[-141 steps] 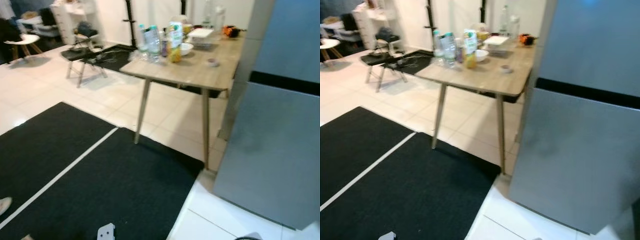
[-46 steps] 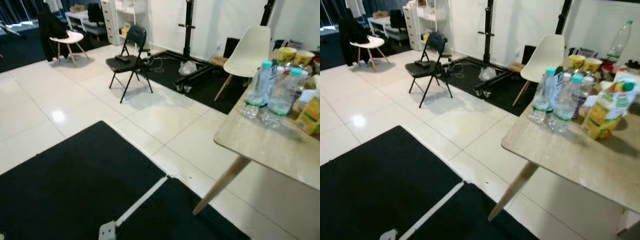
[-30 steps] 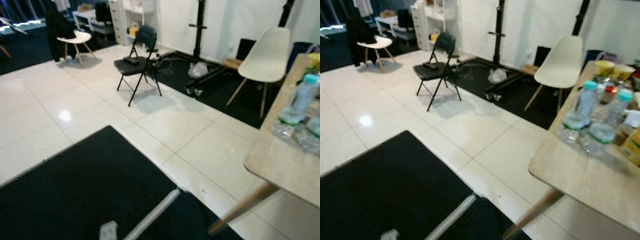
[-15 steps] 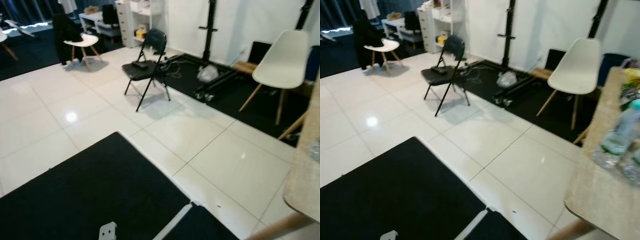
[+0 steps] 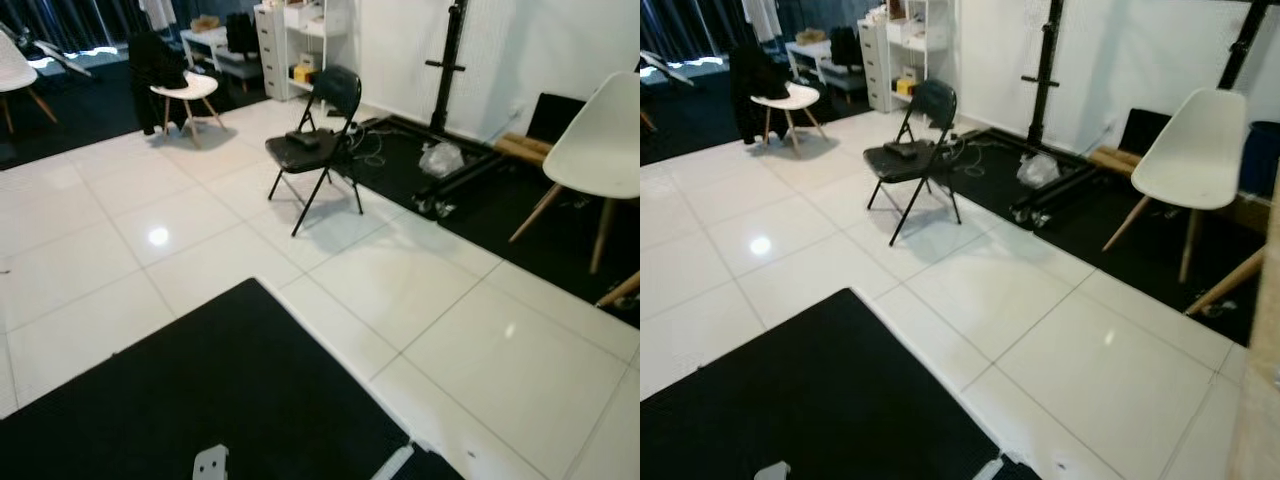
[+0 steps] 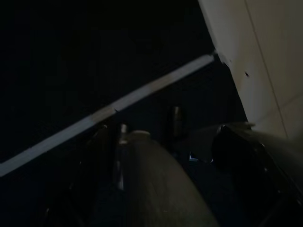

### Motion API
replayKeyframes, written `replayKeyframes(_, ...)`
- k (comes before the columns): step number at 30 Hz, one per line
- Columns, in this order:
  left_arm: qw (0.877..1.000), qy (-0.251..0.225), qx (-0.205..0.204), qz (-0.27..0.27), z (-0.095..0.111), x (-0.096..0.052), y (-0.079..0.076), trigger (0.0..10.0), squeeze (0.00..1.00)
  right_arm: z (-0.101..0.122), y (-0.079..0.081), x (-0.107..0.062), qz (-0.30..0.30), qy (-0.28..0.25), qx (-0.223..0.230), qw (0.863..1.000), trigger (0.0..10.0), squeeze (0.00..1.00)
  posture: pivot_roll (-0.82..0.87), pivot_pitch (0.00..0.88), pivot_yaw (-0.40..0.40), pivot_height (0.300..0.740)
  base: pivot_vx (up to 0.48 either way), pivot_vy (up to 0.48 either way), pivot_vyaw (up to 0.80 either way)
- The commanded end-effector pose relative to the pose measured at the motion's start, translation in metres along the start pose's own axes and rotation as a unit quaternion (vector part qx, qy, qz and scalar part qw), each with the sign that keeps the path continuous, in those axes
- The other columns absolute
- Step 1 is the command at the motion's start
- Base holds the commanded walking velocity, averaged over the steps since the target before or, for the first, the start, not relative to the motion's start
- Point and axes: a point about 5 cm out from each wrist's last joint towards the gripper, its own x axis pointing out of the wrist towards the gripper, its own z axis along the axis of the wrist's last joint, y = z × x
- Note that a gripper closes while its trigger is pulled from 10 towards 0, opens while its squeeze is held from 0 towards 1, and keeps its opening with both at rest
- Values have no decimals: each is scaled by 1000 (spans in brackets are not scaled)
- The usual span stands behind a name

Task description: Restocking fridge

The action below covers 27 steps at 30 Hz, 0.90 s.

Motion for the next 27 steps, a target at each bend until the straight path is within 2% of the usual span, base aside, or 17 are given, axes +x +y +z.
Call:
replayKeyframes(1,1000,2,4,2,-1,-1,2,10000,0,-2,-7,-1,-8,-1,1,1000,10000,0,-113,0,47,740,345,0,0)
replayKeyframes(15,1000,2,2,0,-1,1,-2,10000,0,3,-17,-2,-16,-5,3,1000,10000,0,-115,0,39,740,340,0,0)
replayKeyframes(22,1000,-4,1,2,3,1,0,10000,0,3,-21,-3,-20,4,-16,1000,10000,0,-110,0,44,740,340,0,-738)
replayKeyframes(26,1000,-2,6,7,3,-3,8,10000,0,3,-29,-4,-27,5,-20,999,10000,0,-114,0,48,740,341,0,-775)
replayKeyframes(27,1000,3,6,17,0,-6,14,10000,0,4,-30,-4,-28,6,-22,999,10000,0,-121,0,48,740,341,0,-775)
